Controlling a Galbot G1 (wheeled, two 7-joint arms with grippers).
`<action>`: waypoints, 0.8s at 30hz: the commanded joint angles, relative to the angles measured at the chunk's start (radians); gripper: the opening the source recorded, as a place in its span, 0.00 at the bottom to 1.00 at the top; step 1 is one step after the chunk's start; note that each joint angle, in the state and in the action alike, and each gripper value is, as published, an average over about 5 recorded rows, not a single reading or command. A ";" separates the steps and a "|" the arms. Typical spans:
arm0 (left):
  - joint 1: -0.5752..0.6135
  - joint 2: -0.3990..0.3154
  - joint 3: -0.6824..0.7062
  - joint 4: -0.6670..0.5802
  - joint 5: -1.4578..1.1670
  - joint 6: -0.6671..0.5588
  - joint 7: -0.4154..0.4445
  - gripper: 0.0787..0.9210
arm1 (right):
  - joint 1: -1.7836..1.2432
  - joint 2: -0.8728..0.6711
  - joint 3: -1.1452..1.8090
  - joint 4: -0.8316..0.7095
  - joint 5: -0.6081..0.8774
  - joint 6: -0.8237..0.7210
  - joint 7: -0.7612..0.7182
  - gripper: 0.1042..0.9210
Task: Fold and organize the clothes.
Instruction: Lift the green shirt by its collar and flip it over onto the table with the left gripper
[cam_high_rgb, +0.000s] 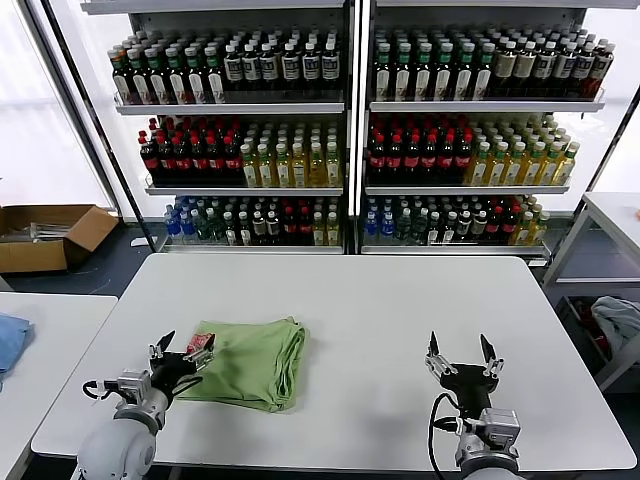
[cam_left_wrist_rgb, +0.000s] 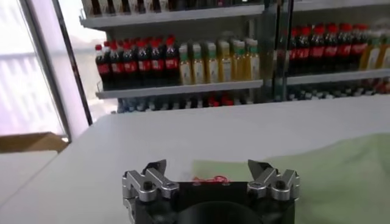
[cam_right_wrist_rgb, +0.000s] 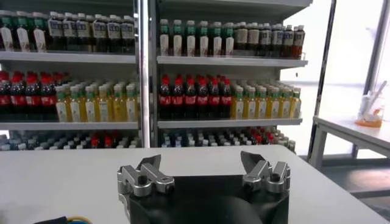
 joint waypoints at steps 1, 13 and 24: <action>-0.006 -0.002 0.001 0.037 -0.195 0.066 -0.001 0.88 | -0.013 -0.007 0.009 0.005 0.004 0.006 -0.002 0.88; -0.016 0.004 0.009 0.092 -0.174 0.070 0.019 0.88 | -0.017 -0.002 0.005 0.007 0.002 0.006 -0.001 0.88; -0.015 0.001 0.013 0.121 -0.178 0.067 0.042 0.69 | -0.012 0.002 0.009 0.017 0.003 0.005 0.001 0.88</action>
